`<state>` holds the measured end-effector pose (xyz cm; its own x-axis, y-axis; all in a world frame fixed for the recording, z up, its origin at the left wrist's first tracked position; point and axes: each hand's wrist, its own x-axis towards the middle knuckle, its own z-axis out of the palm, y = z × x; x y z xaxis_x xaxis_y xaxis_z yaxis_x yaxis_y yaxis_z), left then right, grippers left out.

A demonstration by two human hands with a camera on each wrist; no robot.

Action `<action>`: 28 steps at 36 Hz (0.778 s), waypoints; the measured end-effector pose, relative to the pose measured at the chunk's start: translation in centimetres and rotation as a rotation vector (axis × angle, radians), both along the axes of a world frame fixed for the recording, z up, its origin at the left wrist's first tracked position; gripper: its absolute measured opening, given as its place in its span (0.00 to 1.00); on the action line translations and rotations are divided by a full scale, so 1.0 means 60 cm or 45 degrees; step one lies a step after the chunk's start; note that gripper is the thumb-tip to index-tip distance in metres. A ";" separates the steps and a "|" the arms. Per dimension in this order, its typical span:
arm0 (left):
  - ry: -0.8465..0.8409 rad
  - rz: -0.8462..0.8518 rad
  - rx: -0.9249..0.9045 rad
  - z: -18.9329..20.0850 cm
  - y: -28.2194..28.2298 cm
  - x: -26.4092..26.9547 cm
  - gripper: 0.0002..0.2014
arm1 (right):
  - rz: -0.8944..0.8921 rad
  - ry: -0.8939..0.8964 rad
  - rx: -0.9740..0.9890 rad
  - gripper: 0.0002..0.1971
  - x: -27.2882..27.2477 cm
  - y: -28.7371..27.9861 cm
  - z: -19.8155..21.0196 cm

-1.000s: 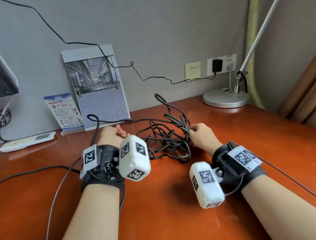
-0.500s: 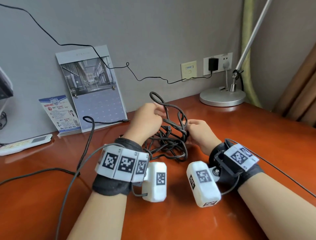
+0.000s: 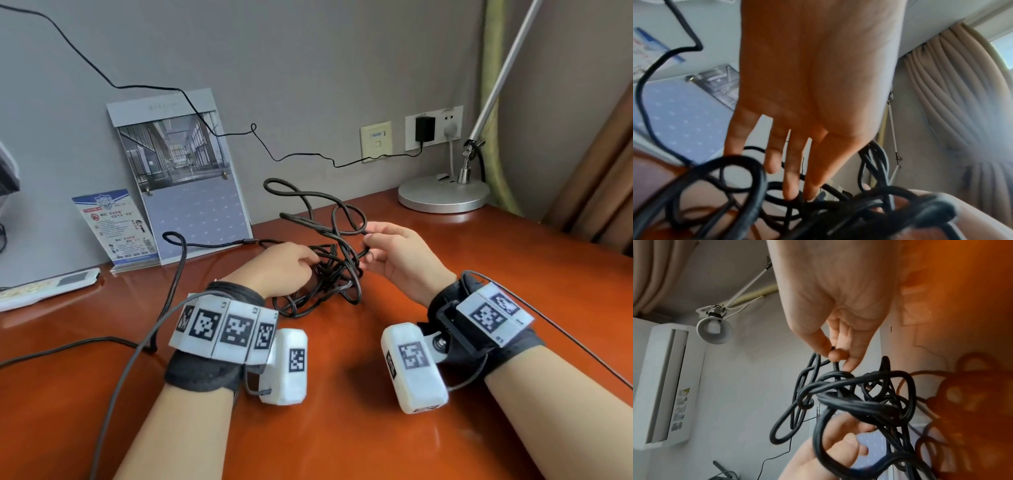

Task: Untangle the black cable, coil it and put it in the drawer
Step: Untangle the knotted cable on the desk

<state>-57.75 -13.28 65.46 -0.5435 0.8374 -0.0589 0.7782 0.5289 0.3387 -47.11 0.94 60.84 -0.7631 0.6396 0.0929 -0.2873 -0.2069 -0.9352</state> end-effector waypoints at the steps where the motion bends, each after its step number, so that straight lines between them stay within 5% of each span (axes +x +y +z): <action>1: -0.048 -0.020 -0.008 0.000 0.001 0.002 0.22 | 0.000 0.010 0.020 0.12 -0.002 -0.001 0.000; 5: -0.179 -0.079 0.040 0.008 0.001 0.008 0.26 | -0.002 0.076 0.118 0.17 -0.003 -0.006 0.001; 12: -0.701 -0.248 0.229 0.027 -0.010 0.035 0.12 | -0.005 0.154 0.354 0.20 0.002 -0.022 0.008; 16: -0.596 -0.072 0.413 0.012 0.013 0.036 0.13 | -0.078 0.094 0.436 0.13 -0.003 -0.025 0.005; 19: -0.538 0.107 0.566 0.007 0.024 0.034 0.13 | -0.051 0.120 0.380 0.16 -0.004 -0.024 0.005; 28: -0.542 0.198 0.744 0.008 0.023 0.038 0.05 | -0.087 -0.092 0.845 0.14 -0.008 -0.029 -0.003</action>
<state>-55.49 -11.90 65.97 -0.6883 0.7117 0.1409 0.4473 0.2634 0.8547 -47.56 -0.80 60.64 -0.7419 0.5115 0.4335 -0.2115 0.4351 -0.8752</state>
